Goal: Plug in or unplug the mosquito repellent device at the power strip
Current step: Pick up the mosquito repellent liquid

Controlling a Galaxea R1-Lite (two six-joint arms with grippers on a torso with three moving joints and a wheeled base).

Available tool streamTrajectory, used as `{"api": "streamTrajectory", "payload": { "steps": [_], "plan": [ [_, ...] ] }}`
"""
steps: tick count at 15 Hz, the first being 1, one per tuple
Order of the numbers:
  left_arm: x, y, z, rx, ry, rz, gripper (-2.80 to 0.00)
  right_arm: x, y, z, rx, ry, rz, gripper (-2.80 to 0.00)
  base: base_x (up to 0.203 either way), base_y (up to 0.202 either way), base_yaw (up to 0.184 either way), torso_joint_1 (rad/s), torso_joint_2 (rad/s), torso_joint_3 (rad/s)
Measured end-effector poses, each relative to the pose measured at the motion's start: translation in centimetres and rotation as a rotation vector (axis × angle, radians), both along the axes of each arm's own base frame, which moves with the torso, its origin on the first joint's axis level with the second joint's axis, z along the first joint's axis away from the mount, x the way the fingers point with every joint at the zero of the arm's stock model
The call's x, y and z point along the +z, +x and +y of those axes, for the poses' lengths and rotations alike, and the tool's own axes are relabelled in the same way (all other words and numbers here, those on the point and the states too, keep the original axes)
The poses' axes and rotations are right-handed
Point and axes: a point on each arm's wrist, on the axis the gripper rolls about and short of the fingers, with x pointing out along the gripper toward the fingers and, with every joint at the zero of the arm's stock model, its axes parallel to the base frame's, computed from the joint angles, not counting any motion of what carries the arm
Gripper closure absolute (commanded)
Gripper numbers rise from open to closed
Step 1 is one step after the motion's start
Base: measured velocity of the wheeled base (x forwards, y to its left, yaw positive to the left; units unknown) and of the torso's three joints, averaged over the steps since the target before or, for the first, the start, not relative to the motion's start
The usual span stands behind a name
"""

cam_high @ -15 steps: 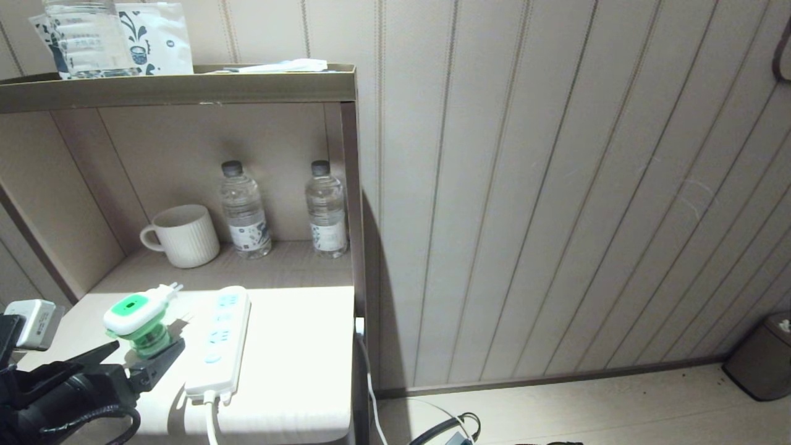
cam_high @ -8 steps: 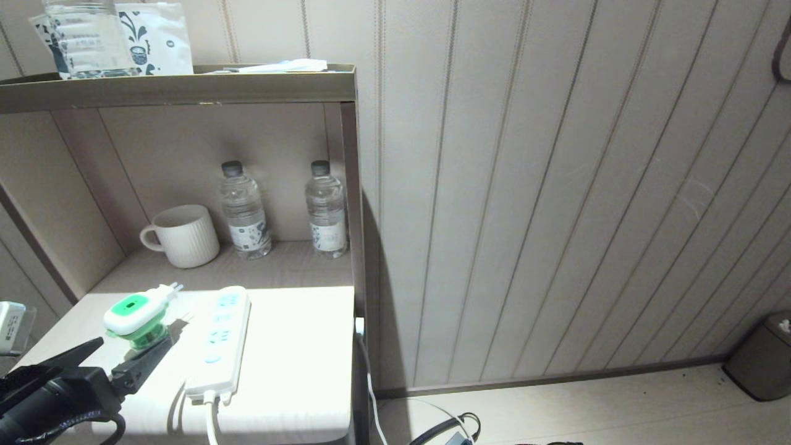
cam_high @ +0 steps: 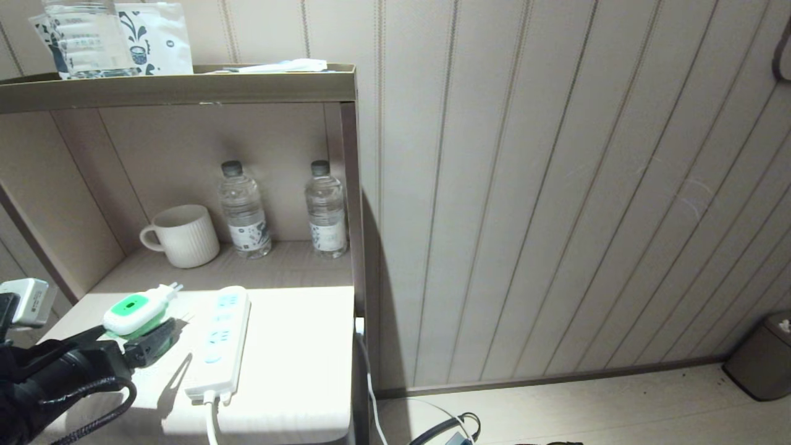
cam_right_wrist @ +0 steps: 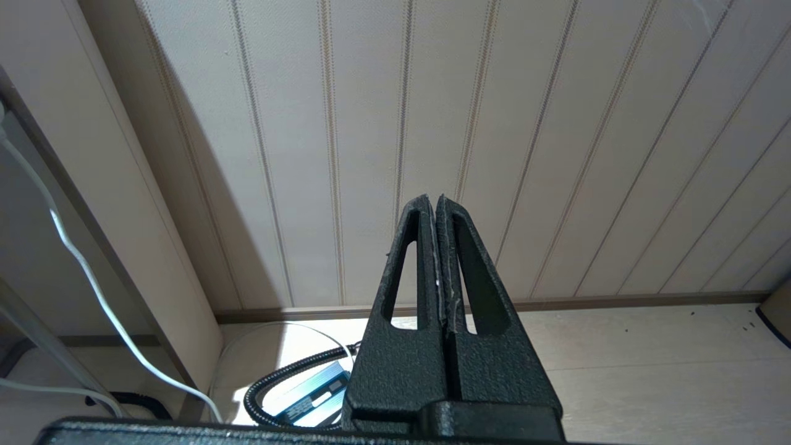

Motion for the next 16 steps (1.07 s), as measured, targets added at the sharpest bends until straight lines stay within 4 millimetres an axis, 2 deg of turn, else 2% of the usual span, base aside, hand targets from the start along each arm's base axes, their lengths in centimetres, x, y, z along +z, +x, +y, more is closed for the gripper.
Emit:
{"api": "streamTrajectory", "payload": {
  "steps": [3, 9, 16],
  "plan": [
    [0.0, 1.1, 0.2, 0.002, 0.013, 0.005, -2.80, 0.0, 0.0, 0.0, 0.000, 0.000, 0.000, 0.00, 0.000, 0.000, 0.000, 0.000, 0.00, 0.000],
    [-0.2, 2.1, 0.3, -0.001, 0.014, 0.015, -2.80, 0.0, 0.0, 0.0, 0.000, 0.000, 0.000, 0.00, 0.000, 0.000, 0.000, 0.000, 0.00, 0.000],
    [0.1, 1.5, 0.2, -0.004, 0.019, -0.007, -2.80, 0.0, 0.0, 0.0, 0.000, 0.000, 0.000, 0.00, 0.000, 0.000, 0.000, 0.000, 0.00, 0.000]
  ]
}}
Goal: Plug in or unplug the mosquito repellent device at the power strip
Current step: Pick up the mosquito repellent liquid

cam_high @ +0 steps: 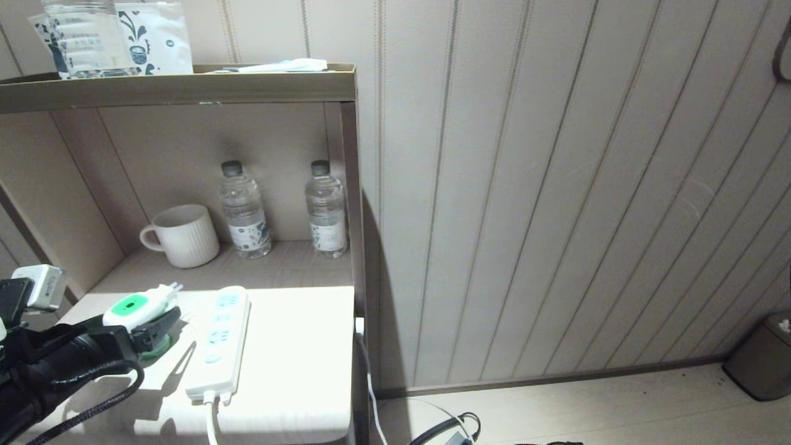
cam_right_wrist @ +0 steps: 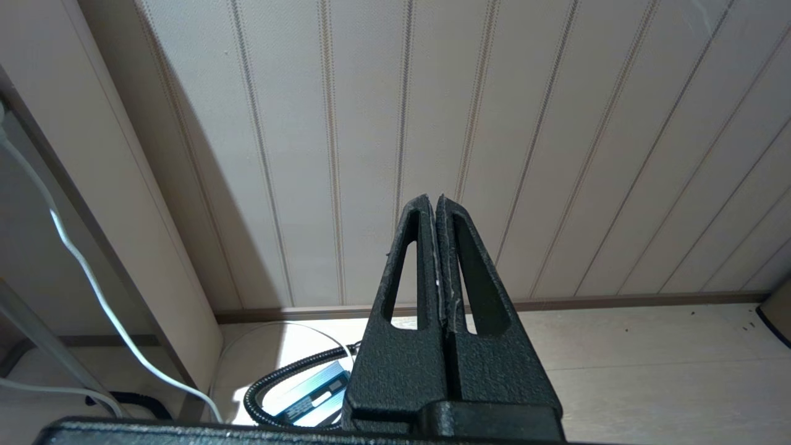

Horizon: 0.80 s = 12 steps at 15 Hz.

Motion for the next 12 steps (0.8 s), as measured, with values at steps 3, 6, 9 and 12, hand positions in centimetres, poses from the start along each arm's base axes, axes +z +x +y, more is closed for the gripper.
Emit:
{"api": "streamTrajectory", "payload": {
  "steps": [3, 6, 9, 12],
  "plan": [
    [0.3, -0.1, 0.0, 0.001, 0.002, -0.029, -2.80, 0.0, 0.0, 0.0, 0.000, 0.000, 0.000, 0.00, 0.000, 0.000, 0.000, 0.000, 0.00, 0.000],
    [0.1, -0.6, 0.0, 0.001, 0.004, -0.046, -2.80, 0.0, 0.0, 0.0, 0.000, 0.000, 0.000, 0.00, 0.000, 0.000, 0.000, 0.000, 0.00, 0.000],
    [-0.2, -0.9, -0.1, 0.003, 0.003, -0.044, -2.80, 0.0, 0.0, 0.0, 0.000, 0.000, 0.000, 0.00, 0.000, 0.000, 0.000, 0.000, 0.00, 0.000],
    [-0.3, -1.1, -0.1, 0.007, 0.002, -0.040, -2.80, 0.0, 0.0, 0.0, 0.000, 0.000, 0.000, 0.00, 0.000, 0.000, 0.000, 0.000, 0.00, 0.000]
  ]
}}
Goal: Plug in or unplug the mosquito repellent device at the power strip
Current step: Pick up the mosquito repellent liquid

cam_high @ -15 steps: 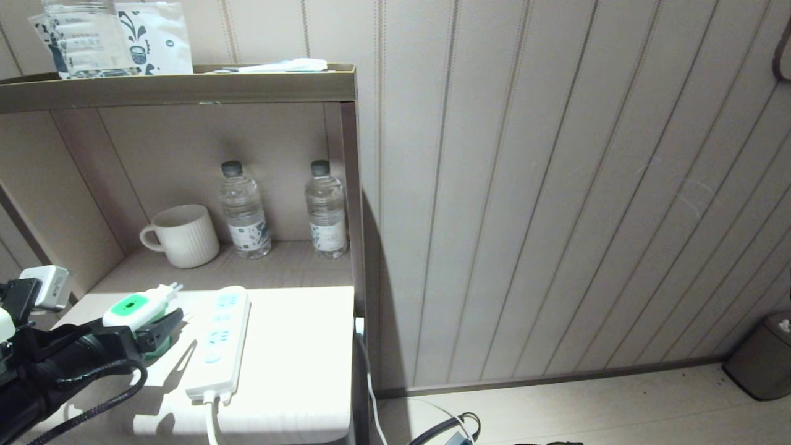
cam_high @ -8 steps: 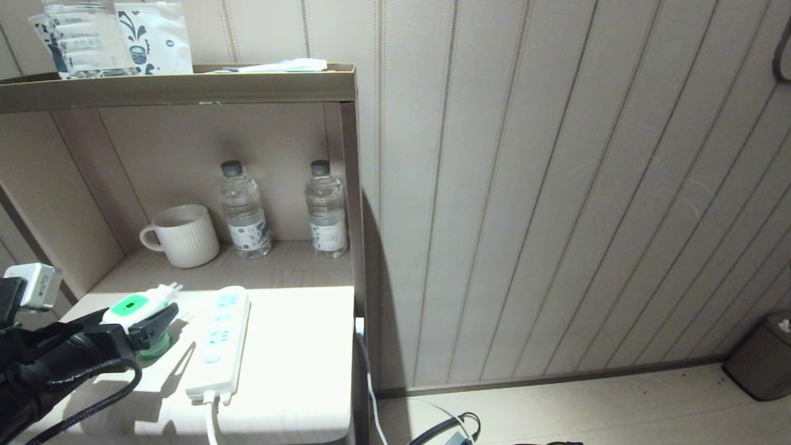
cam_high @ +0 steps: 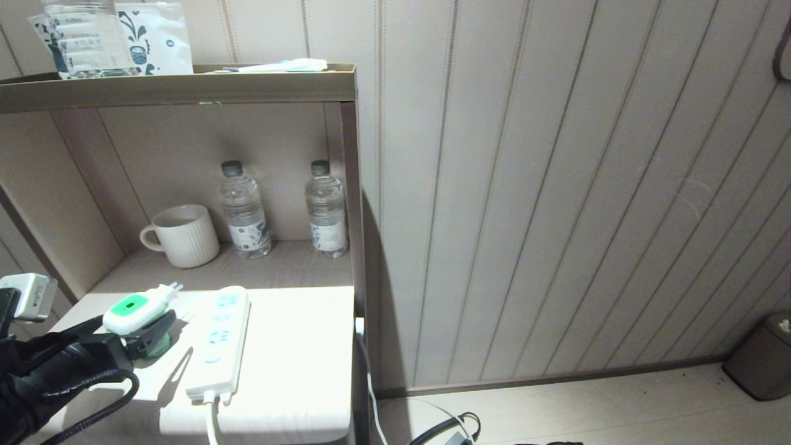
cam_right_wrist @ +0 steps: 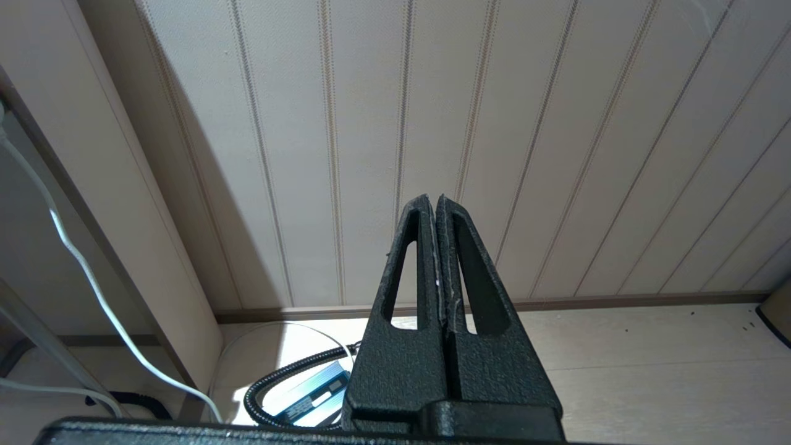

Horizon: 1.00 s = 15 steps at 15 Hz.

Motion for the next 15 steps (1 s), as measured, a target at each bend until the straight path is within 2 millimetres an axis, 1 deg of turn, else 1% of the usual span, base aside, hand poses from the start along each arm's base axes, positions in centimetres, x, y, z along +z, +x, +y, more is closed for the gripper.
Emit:
{"api": "streamTrajectory", "payload": {
  "steps": [12, 15],
  "plan": [
    [-0.06, -0.48, 0.08, 0.014, 0.000, -0.009, -2.80, 0.00, 0.00, 0.00, 0.000, 0.000, 0.000, 0.00, 0.000, 0.000, 0.000, 0.000, 0.00, 0.000],
    [0.25, -0.73, 0.08, 0.016, 0.004, -0.036, -2.80, -0.02, 0.00, 0.00, 0.001, -0.008, 0.002, 0.00, 0.000, 0.000, 0.000, 0.000, 0.00, 0.000]
  ]
}}
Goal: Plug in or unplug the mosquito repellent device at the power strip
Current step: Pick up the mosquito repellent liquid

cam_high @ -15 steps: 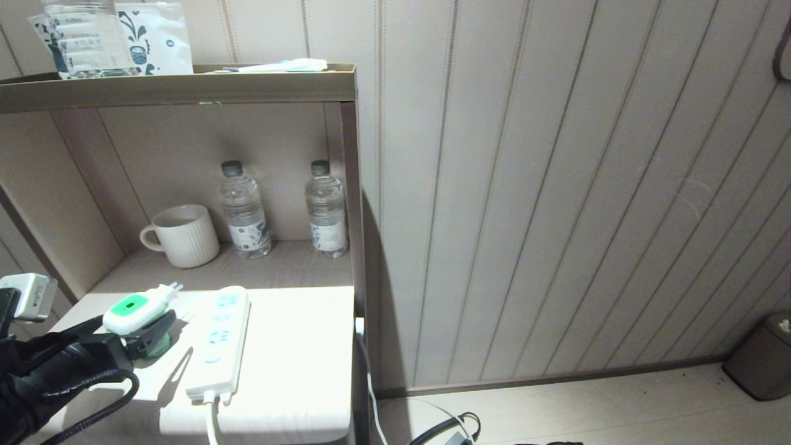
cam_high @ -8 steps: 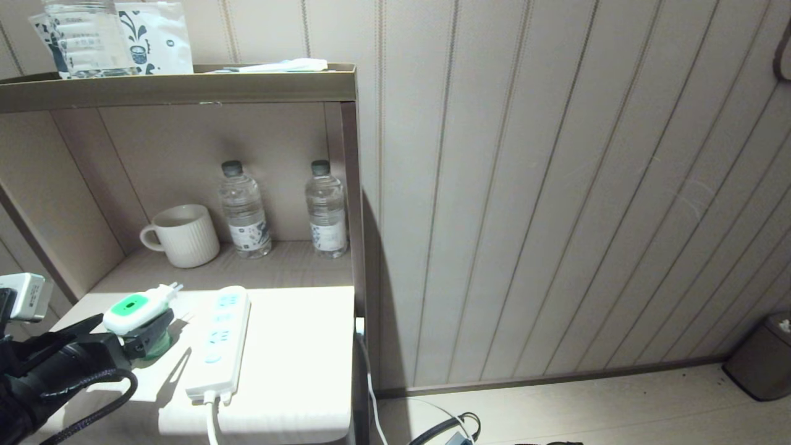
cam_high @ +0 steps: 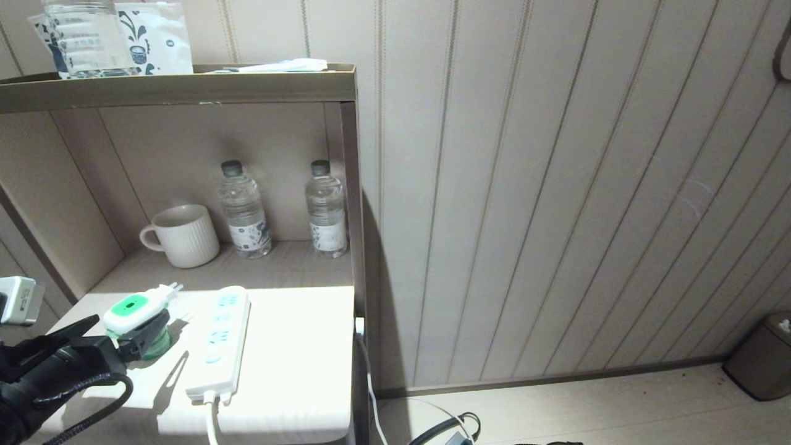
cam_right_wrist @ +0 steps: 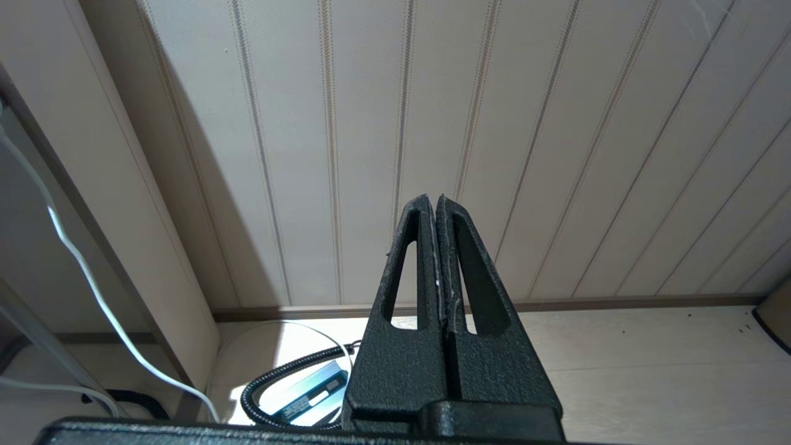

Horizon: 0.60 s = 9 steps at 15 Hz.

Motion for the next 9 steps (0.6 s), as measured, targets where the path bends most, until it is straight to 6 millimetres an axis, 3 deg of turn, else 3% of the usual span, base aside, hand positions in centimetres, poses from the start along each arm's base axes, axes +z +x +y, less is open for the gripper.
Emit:
{"api": "streamTrajectory", "payload": {
  "steps": [9],
  "plan": [
    [0.26, -0.43, 0.03, 0.026, 0.005, -0.023, -2.80, -0.01, 0.00, 0.00, -0.001, 0.006, 0.001, 0.00, 0.000, 0.000, 0.000, 0.000, 0.00, 0.000]
  ]
}}
